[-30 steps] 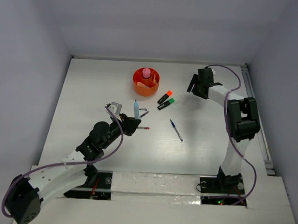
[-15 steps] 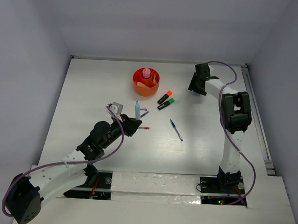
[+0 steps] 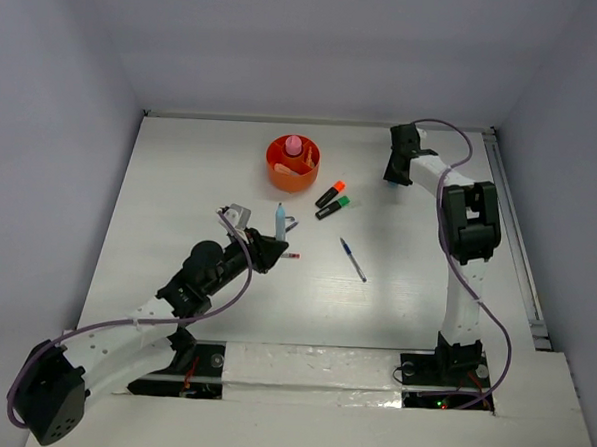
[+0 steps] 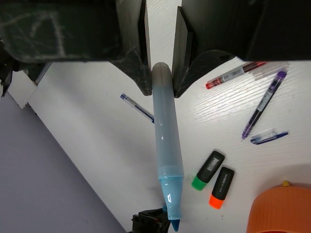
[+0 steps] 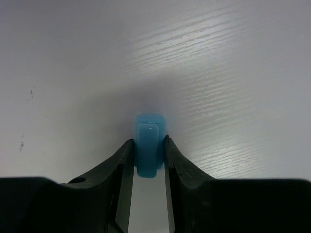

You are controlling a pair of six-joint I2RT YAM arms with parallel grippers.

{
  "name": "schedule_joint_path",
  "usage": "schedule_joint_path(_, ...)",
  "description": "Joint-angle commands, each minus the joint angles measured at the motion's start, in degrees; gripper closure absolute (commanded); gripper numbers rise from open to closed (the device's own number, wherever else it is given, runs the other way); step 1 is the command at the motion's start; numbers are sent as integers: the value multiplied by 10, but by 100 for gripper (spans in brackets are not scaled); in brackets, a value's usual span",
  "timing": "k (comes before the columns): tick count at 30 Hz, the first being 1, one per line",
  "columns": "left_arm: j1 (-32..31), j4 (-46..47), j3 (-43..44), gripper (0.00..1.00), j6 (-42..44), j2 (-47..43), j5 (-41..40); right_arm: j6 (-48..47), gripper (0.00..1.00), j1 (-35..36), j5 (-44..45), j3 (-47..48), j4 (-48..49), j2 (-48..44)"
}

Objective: Sort the stationery into containers
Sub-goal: Pick up the pen cap from the center of the board, then close the pen cap on the pen.

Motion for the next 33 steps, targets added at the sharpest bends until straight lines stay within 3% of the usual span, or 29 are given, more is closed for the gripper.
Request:
schedule_joint_path(1, -2, 75, -9, 100, 5, 19, 49, -19, 91, -3, -33, -43, 48, -36)
schedule_joint_path(6, -7, 120, -1, 100, 11, 71, 134, -50, 91, 52, -52, -156, 143, -197)
schedule_joint_path(10, -7, 131, -4, 100, 5, 81, 126, -22, 92, 106, -112, -286, 247, -352)
schedule_joint_path(14, -7, 145, -9, 100, -1, 88, 109, 31, 91, 206, -164, -389, 361, -458)
schedule_joint_path(21, -7, 144, -18, 100, -4, 82, 77, 98, 88, 339, -138, -455, 487, -524)
schedule_joint_path(33, -7, 105, -16, 100, 13, 42, 46, 85, 88, 402, -108, -429, 508, -466)
